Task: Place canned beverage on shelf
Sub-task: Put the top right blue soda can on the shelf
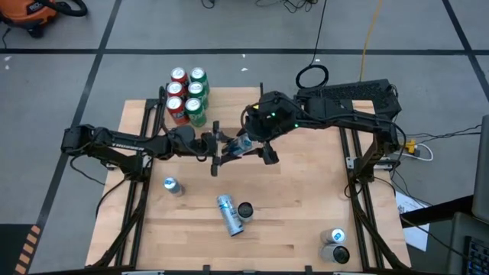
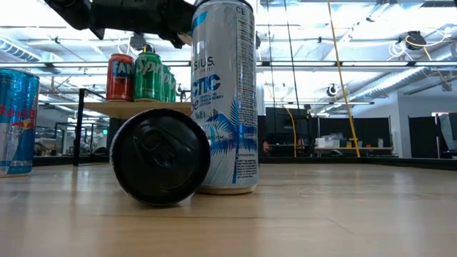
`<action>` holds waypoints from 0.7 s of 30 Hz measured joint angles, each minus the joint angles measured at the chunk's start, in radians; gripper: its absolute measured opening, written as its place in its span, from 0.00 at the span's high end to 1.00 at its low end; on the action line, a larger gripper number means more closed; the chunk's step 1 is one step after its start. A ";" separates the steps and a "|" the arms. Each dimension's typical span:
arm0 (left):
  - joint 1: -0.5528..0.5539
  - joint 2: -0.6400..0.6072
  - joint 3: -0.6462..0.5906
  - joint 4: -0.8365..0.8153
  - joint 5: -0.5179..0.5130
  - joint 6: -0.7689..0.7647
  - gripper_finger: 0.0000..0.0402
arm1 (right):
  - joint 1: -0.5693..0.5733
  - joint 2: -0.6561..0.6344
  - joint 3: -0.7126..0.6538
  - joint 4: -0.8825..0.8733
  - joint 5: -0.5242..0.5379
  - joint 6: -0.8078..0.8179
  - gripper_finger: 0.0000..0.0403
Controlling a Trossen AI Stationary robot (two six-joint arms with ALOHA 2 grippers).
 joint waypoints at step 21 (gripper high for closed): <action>0.001 0.000 0.000 0.015 0.009 -0.019 0.43 | 0.002 0.007 0.000 -0.001 0.104 0.031 0.45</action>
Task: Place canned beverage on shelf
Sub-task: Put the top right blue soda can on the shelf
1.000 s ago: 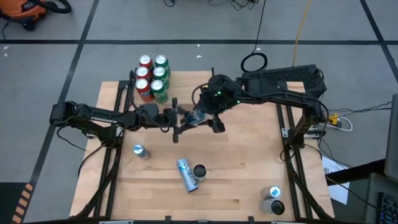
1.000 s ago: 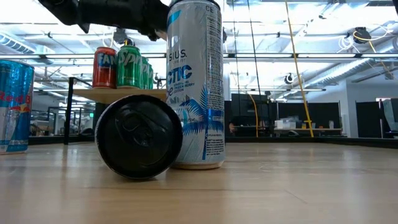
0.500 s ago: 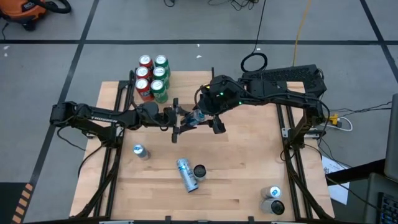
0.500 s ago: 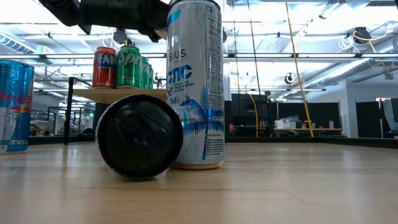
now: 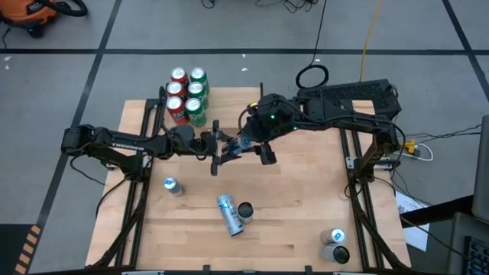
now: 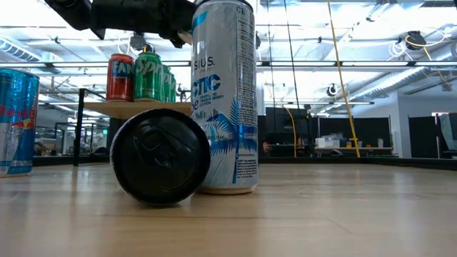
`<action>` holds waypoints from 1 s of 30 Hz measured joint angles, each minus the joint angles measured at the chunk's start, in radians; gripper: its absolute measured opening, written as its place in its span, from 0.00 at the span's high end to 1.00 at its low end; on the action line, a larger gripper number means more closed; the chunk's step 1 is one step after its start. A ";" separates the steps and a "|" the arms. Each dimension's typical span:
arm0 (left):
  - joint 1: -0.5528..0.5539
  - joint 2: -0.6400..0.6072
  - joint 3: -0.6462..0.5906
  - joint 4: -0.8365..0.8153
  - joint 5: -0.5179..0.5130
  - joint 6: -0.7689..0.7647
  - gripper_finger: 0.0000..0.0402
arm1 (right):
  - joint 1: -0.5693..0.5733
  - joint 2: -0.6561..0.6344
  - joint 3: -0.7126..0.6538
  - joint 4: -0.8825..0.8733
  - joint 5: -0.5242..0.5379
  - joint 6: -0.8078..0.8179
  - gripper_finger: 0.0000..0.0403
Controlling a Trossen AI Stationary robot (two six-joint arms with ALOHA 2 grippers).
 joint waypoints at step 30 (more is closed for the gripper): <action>-0.069 -0.436 0.023 -0.559 -0.563 0.069 0.12 | -0.424 0.066 0.000 0.086 -0.035 0.212 0.44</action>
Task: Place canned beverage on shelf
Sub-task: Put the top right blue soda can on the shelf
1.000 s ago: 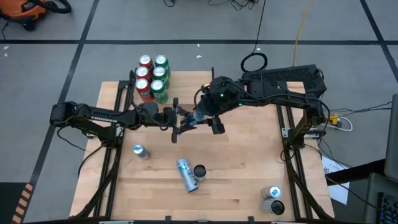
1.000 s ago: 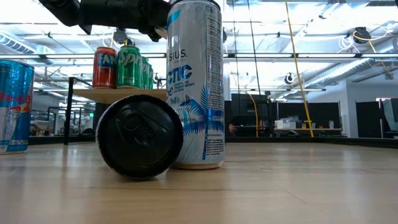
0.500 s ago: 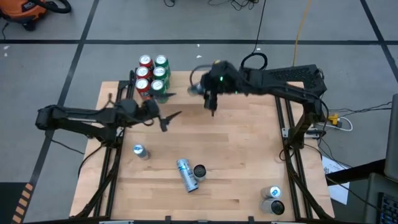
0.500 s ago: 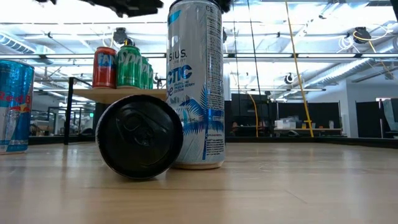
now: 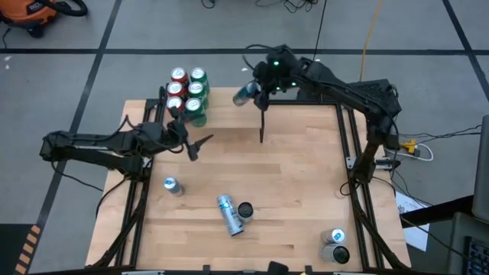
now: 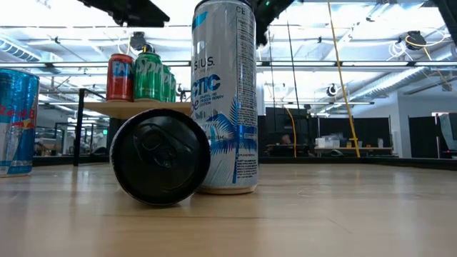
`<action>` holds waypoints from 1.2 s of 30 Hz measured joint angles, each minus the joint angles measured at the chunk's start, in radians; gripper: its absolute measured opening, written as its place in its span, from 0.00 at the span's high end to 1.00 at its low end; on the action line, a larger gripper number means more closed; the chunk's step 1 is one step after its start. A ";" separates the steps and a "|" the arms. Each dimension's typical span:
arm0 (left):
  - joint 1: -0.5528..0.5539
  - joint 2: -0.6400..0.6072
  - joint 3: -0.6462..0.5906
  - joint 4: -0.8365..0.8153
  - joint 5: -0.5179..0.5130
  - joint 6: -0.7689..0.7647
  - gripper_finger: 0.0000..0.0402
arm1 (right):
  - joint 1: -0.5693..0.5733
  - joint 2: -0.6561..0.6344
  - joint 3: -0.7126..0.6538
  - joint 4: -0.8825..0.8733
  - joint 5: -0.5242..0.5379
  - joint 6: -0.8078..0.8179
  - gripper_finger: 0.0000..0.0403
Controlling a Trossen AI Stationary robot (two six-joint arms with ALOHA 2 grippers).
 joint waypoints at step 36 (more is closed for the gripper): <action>0.003 0.036 0.000 -0.014 -0.021 -0.022 0.12 | 0.009 0.070 0.000 -0.053 -0.032 0.000 0.28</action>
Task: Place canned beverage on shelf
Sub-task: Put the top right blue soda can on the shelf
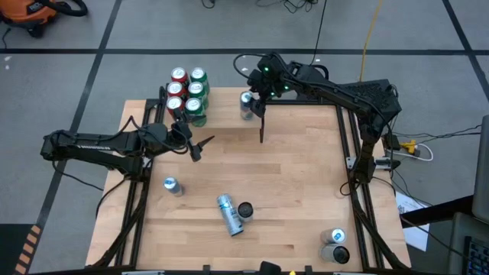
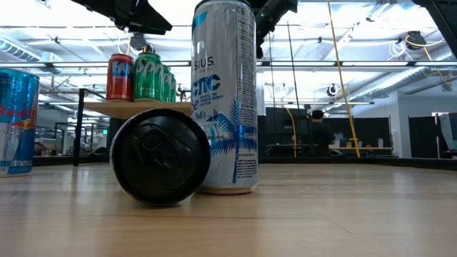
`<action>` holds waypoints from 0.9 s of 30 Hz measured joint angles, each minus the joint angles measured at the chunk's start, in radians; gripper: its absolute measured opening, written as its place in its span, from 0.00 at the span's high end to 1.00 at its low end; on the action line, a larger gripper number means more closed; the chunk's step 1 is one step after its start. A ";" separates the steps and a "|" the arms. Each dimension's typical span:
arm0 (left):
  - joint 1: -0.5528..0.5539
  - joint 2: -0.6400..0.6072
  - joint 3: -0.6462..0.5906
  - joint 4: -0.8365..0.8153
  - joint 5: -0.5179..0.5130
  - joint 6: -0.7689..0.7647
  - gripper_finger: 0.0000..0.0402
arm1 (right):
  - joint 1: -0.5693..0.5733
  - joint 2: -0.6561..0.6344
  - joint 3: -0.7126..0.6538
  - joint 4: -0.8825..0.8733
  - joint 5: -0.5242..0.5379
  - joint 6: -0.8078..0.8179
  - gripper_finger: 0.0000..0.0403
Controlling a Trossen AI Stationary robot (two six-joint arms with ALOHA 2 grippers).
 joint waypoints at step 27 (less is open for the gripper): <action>0.267 0.344 0.400 0.031 0.310 0.112 0.68 | 0.093 -0.278 -0.067 0.016 0.197 0.087 0.25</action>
